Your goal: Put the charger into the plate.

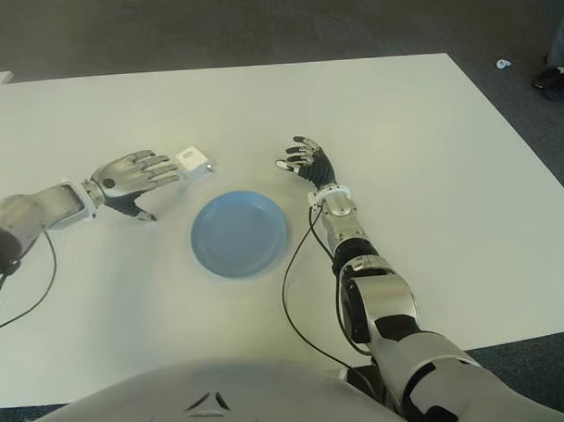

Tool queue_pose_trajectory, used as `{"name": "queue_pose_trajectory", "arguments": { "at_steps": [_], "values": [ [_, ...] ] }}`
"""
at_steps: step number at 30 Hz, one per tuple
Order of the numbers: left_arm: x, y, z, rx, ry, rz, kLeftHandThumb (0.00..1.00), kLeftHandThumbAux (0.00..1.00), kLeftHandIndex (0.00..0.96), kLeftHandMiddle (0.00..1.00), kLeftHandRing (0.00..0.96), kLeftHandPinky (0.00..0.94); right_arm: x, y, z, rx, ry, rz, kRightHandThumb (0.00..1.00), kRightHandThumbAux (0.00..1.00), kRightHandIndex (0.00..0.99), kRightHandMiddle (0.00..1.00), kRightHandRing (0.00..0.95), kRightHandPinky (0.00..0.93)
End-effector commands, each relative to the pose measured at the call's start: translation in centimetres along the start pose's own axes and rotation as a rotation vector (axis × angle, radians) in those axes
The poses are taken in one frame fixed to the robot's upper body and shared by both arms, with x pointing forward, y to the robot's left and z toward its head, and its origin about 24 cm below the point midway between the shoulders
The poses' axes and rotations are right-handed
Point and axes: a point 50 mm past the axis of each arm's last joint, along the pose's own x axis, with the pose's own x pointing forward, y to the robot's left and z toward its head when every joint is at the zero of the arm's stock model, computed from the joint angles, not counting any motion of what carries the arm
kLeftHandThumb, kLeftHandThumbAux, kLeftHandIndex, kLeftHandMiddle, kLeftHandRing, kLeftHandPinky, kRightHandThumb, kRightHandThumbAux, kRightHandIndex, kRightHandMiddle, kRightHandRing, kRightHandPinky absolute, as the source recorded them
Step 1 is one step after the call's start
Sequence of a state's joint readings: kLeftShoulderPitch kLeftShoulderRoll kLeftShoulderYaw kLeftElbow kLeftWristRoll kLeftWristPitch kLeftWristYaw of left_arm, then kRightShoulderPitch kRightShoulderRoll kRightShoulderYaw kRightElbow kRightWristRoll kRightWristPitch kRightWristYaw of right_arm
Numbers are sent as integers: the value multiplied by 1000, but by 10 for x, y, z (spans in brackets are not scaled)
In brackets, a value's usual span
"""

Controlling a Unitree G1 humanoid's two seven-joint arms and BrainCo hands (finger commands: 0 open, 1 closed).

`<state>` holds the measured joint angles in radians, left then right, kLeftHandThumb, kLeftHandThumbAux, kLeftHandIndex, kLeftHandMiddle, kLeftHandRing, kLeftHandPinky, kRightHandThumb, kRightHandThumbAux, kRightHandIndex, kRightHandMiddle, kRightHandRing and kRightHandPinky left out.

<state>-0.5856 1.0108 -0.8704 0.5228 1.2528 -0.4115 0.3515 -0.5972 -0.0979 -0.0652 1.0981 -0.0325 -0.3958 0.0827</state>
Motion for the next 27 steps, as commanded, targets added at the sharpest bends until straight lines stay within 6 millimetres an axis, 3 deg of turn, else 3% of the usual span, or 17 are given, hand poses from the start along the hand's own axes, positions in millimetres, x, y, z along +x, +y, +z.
{"name": "queue_pose_trajectory", "arguments": {
  "at_steps": [1, 13, 27],
  "values": [
    [-15, -10, 19, 71, -87, -156, 0, 332, 0, 0, 0, 0, -3, 1, -11, 3, 62, 6, 301, 802, 175, 348, 348, 344],
    [-22, -2, 24, 81, -104, -263, 0, 355, 0, 0, 0, 0, -3, -1, -11, 0, 71, 8, 285, 818, 174, 353, 351, 344],
    [-23, 0, 36, -45, -108, -288, 0, 361, 0, 0, 0, 0, -4, -3, -11, 11, 78, 7, 252, 849, 173, 370, 369, 359]
  ]
}}
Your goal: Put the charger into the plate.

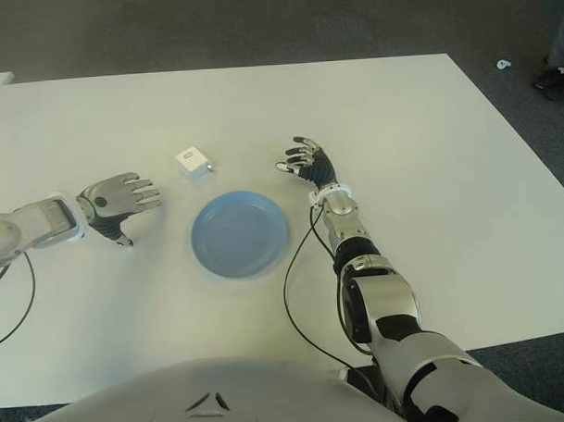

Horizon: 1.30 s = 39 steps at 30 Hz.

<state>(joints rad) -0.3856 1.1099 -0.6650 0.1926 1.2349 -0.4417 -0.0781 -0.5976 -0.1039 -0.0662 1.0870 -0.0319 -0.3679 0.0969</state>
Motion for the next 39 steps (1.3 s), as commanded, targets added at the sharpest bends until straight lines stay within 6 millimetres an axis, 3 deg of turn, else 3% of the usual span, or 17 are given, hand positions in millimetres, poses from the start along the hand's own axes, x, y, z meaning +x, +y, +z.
{"name": "queue_pose_trajectory", "arguments": {
  "at_steps": [1, 10, 15, 21, 33, 39],
  "values": [
    [2, -10, 21, -45, -81, -29, 0, 360, 0, 0, 0, 0, -4, -1, -11, 13, 61, -2, 249, 850, 173, 371, 369, 359],
    [13, -1, 3, -124, -29, 122, 0, 352, 0, 0, 0, 0, -4, 0, -12, 10, 63, 3, 233, 850, 175, 371, 372, 363],
    [31, -6, -6, -353, 78, 358, 0, 387, 0, 16, 0, 0, -4, 1, -12, 5, 66, 7, 236, 828, 168, 364, 364, 350],
    [51, -4, -5, -519, 210, 511, 75, 417, 5, 50, 22, 25, -4, 3, -12, 2, 65, 12, 267, 796, 168, 361, 360, 350],
    [80, 4, -3, -717, 414, 564, 246, 228, 0, 1, 0, 1, -2, 4, -12, 13, 77, 13, 309, 762, 170, 358, 355, 347],
    [91, 6, 2, -754, 469, 534, 279, 176, 0, 0, 0, 0, -1, 6, -11, 10, 75, 16, 309, 760, 171, 356, 353, 346]
  ]
}}
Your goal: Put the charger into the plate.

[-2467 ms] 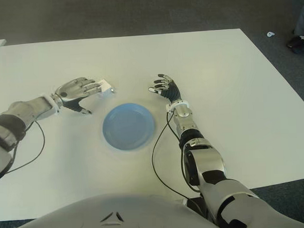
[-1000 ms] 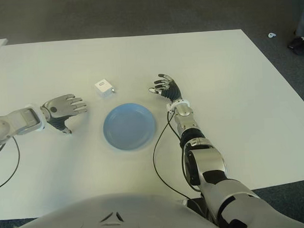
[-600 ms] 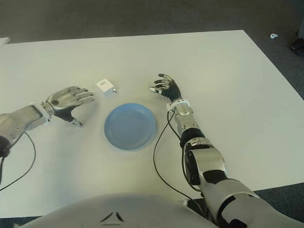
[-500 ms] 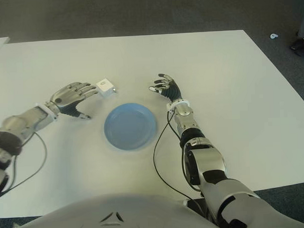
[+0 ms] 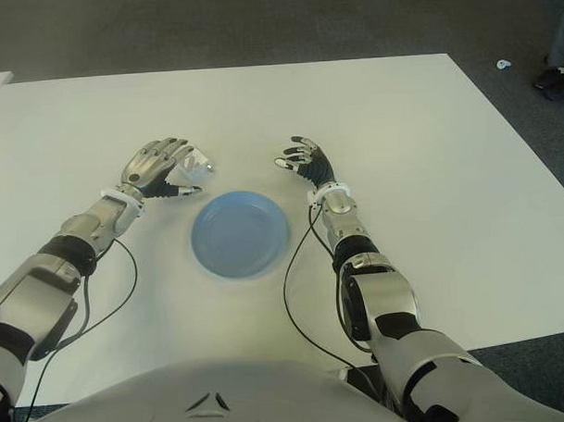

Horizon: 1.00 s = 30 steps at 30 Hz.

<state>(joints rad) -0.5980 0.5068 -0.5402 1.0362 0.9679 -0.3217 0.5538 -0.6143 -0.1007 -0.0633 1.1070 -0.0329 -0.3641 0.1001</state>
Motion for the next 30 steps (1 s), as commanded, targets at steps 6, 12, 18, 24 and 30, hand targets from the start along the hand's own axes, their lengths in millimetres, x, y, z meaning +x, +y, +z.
{"name": "queue_pose_trajectory", "arguments": {
  "at_steps": [6, 12, 18, 24, 30],
  "values": [
    [6, -13, 5, -27, 131, -21, 270, 155, 0, 0, 0, 0, -3, 4, -12, 9, 68, 6, 311, 753, 174, 356, 354, 349],
    [8, -16, 7, -63, 179, -28, 254, 150, 0, 0, 0, 0, -3, 5, -11, 14, 64, 3, 321, 754, 176, 358, 357, 354],
    [11, -18, 11, -99, 209, -44, 247, 147, 0, 0, 0, 0, -3, 5, -11, 12, 58, 5, 322, 755, 176, 358, 358, 353],
    [11, -20, 14, -120, 223, -53, 237, 157, 0, 0, 0, 0, -3, 5, -11, 11, 53, 6, 310, 754, 176, 355, 355, 349],
    [12, -21, 17, -133, 230, -56, 227, 175, 0, 0, 0, 0, -3, 4, -11, 12, 50, 4, 303, 754, 176, 356, 356, 351]
  ]
}}
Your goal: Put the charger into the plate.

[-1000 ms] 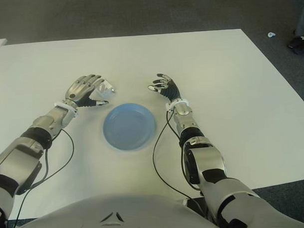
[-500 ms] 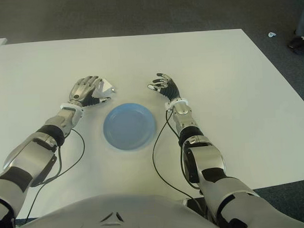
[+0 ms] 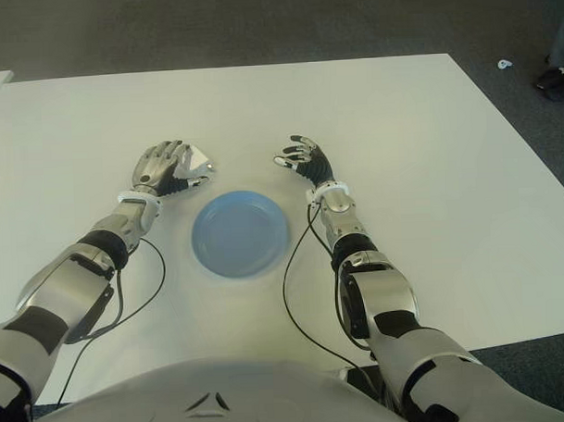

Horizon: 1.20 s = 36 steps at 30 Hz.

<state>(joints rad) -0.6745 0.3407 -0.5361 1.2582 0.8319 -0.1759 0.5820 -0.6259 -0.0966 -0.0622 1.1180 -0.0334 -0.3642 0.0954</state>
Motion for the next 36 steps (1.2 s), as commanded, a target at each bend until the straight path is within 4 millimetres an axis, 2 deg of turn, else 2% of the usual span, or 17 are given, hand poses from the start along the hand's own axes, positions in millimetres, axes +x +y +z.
{"name": "queue_pose_trajectory", "arguments": {
  "at_steps": [1, 36],
  "values": [
    [0, -3, 2, -16, 16, -25, 224, 178, 0, 0, 0, 0, -5, 3, -12, 11, 50, 3, 303, 754, 177, 355, 356, 352],
    [11, -2, 10, -102, 151, -129, 218, 232, 0, 0, 0, 0, -7, 1, -14, 23, 50, 7, 336, 728, 182, 358, 357, 348]
  ]
}}
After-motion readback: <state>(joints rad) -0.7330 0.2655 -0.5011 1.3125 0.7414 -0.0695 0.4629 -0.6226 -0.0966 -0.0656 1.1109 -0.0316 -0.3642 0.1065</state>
